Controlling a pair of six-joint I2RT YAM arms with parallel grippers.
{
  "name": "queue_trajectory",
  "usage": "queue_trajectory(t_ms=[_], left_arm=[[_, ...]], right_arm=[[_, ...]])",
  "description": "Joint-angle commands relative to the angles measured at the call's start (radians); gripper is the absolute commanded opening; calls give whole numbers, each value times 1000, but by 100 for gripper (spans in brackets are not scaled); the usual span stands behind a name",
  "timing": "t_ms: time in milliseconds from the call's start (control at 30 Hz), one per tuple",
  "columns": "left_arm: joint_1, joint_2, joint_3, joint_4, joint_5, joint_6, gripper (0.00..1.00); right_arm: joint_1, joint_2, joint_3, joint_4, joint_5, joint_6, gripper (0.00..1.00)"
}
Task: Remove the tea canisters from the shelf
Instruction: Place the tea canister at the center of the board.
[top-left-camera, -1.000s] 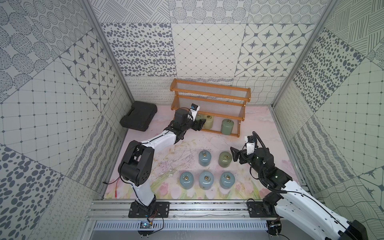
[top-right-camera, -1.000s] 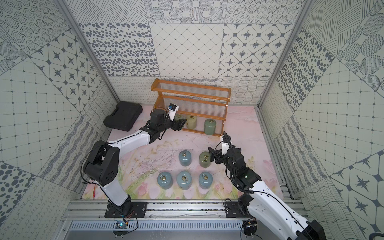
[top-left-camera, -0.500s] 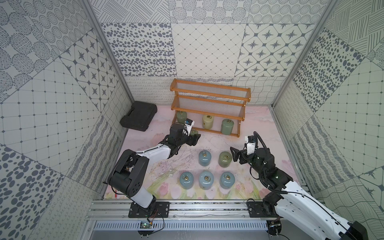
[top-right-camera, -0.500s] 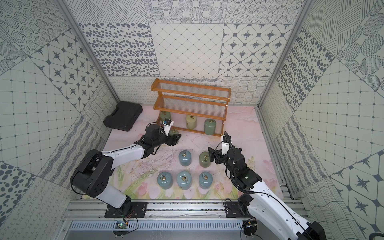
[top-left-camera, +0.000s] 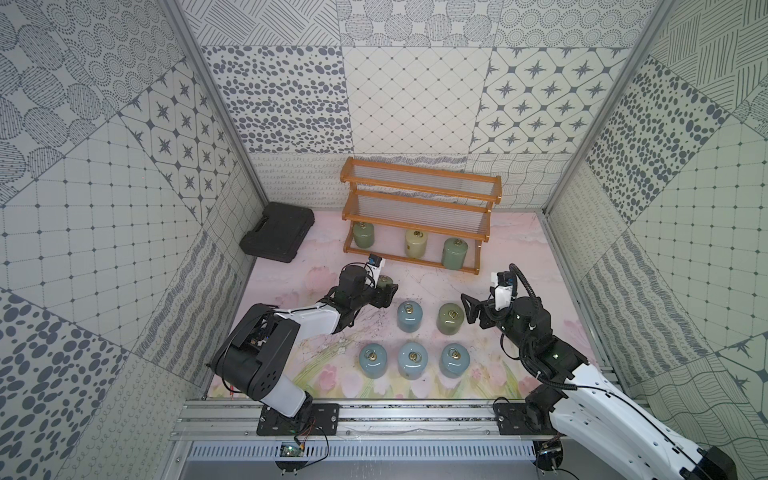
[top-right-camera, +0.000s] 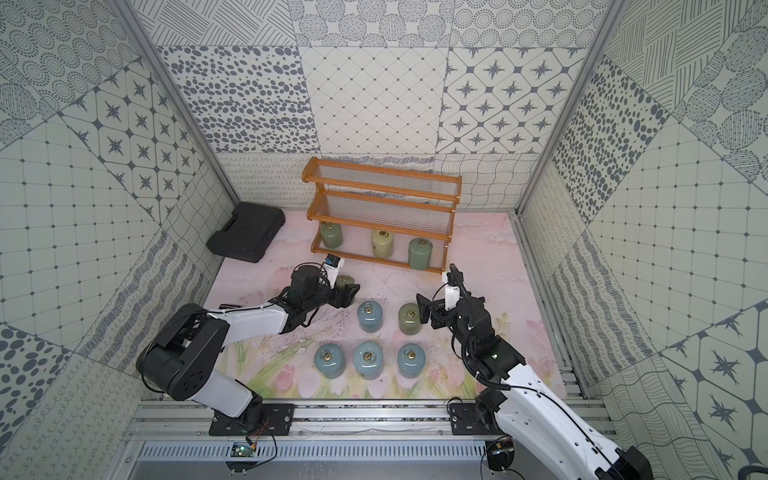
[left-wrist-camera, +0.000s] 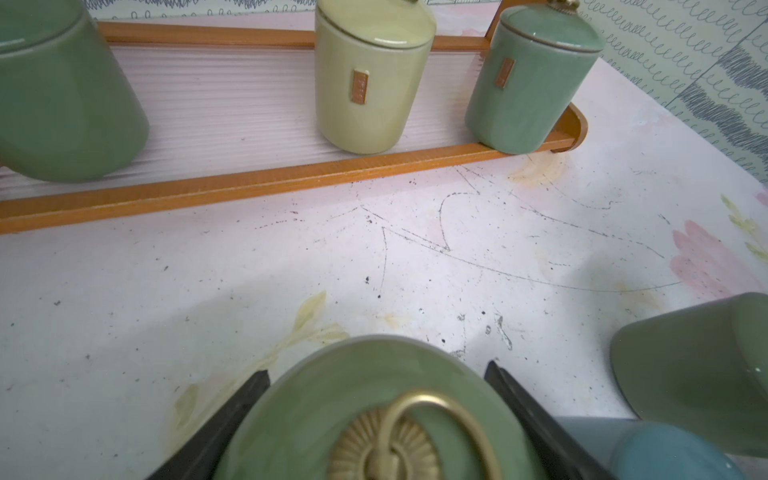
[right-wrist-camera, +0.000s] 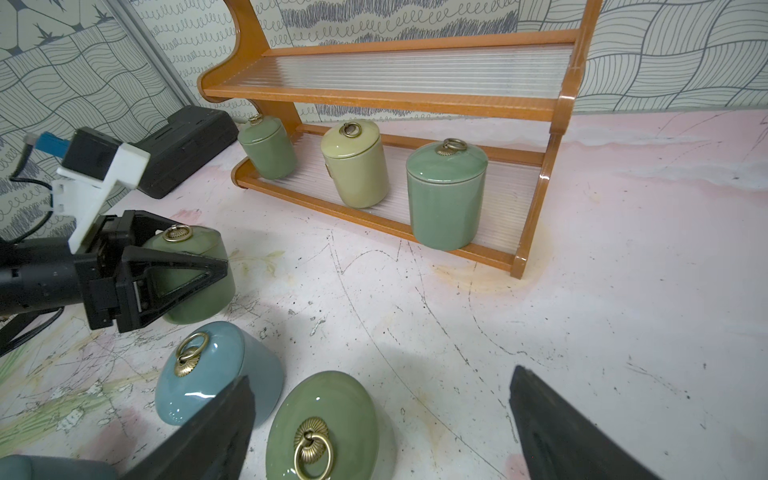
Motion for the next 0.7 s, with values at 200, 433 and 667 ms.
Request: queue_trajectory(t_ms=[200, 433, 667], left_arm=[[-39, -41, -83, 216, -109, -43, 67], [-59, -71, -133, 208, -147, -53, 67], [-70, -89, -168, 208, -173, -63, 67]], right_arm=[[-3, 9, -2, 28, -13, 2, 99], [-3, 24, -5, 43, -19, 2, 99], [-3, 29, -9, 49, -19, 1, 99]])
